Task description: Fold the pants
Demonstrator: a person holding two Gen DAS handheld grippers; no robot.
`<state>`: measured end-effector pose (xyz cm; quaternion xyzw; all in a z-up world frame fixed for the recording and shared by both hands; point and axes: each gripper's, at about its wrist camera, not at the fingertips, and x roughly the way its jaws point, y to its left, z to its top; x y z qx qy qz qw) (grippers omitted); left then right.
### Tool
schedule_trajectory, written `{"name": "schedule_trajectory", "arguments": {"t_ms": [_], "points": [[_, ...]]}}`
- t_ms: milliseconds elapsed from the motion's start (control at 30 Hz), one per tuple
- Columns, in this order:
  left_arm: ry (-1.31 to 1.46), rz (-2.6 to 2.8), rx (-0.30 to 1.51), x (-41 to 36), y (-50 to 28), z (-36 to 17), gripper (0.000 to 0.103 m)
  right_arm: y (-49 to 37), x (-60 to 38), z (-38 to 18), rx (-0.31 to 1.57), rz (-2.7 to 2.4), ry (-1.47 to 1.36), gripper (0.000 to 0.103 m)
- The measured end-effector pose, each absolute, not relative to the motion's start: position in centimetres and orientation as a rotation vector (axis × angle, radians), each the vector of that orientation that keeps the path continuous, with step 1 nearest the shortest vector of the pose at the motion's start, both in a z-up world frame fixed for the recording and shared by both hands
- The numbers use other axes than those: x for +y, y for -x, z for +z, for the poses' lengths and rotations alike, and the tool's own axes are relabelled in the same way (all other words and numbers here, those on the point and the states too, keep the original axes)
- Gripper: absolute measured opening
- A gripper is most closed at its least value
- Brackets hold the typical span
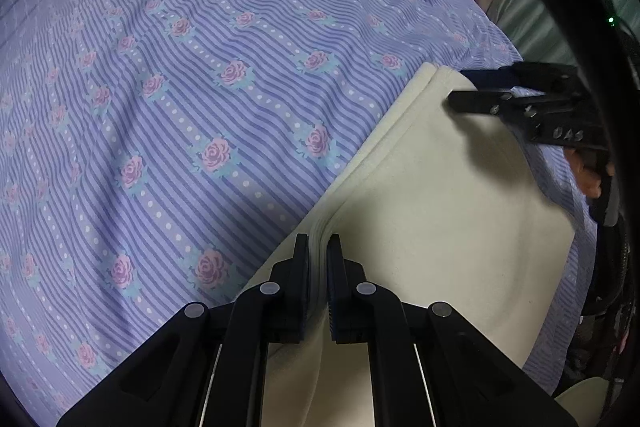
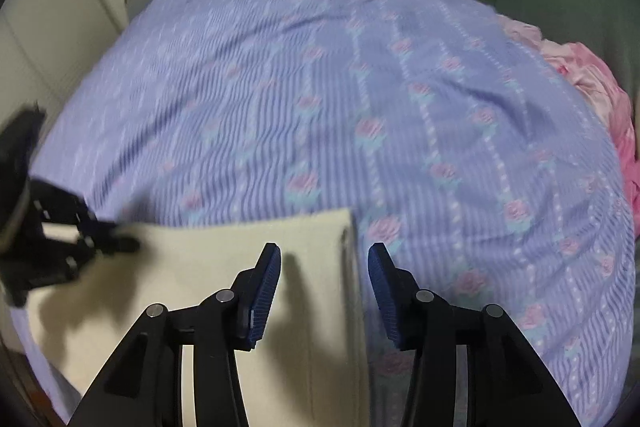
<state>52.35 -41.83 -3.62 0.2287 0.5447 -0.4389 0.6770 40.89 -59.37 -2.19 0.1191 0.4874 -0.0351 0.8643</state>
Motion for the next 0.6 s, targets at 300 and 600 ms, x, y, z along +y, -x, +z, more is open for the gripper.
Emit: {"name": "schedule_trajectory", "arguments": {"t_ms": [300,600], "points": [[-0.522,-0.986,1.177,-41.7,-51.9,-2.5,0.01,-40.8,-58.4,-0.8,0.985,-0.158,-0.137,0.011],[-0.468,-0.834,1.214,-42.0,-53.3,-3.8,0.032,-42.7,-59.0,-2.3,1.036,-0.218,-0.157,0.014]]}}
